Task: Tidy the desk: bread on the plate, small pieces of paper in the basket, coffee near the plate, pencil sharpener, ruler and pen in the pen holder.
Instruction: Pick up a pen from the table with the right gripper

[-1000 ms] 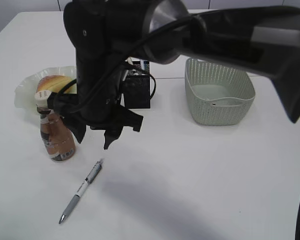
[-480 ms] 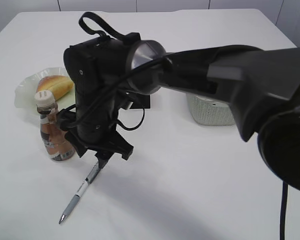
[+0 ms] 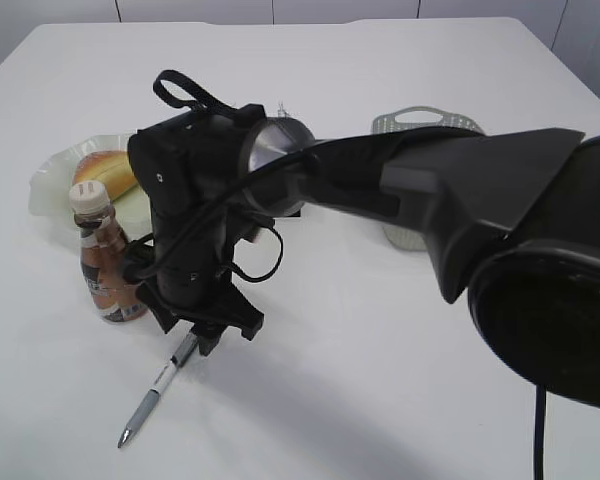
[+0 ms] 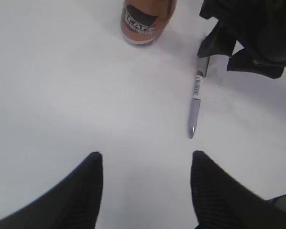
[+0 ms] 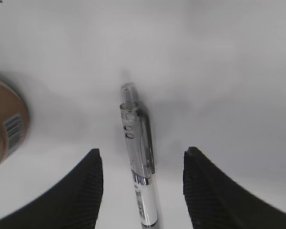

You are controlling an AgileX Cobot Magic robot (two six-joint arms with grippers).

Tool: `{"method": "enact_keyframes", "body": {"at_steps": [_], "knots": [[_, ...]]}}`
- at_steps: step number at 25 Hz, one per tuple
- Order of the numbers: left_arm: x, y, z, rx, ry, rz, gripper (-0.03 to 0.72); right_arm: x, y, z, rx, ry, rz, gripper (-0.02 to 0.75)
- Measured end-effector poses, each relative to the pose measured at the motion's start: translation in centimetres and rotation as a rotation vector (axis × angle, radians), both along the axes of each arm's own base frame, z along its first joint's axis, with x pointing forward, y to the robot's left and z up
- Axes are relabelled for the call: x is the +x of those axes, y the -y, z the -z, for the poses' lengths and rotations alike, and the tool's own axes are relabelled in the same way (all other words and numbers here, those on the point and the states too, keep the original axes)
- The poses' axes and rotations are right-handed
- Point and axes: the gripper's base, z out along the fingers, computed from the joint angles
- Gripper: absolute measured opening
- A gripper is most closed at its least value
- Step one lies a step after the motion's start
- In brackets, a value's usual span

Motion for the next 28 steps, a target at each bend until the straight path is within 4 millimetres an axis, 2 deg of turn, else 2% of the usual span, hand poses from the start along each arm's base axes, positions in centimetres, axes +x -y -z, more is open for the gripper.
{"method": "enact_keyframes", "body": {"at_steps": [8, 22, 28], "knots": [[0.0, 0.0, 0.0, 0.0, 0.002, 0.0, 0.432, 0.0, -0.2, 2.1, -0.02, -0.033, 0.003, 0.398], [0.0, -0.1, 0.0, 0.007, 0.002, 0.001, 0.432, 0.2, 0.0, 2.1, -0.035, -0.017, -0.004, 0.398], [0.0, -0.1, 0.0, 0.007, 0.003, 0.001, 0.432, 0.2, 0.0, 2.2, -0.038, -0.021, -0.004, 0.332]]}}
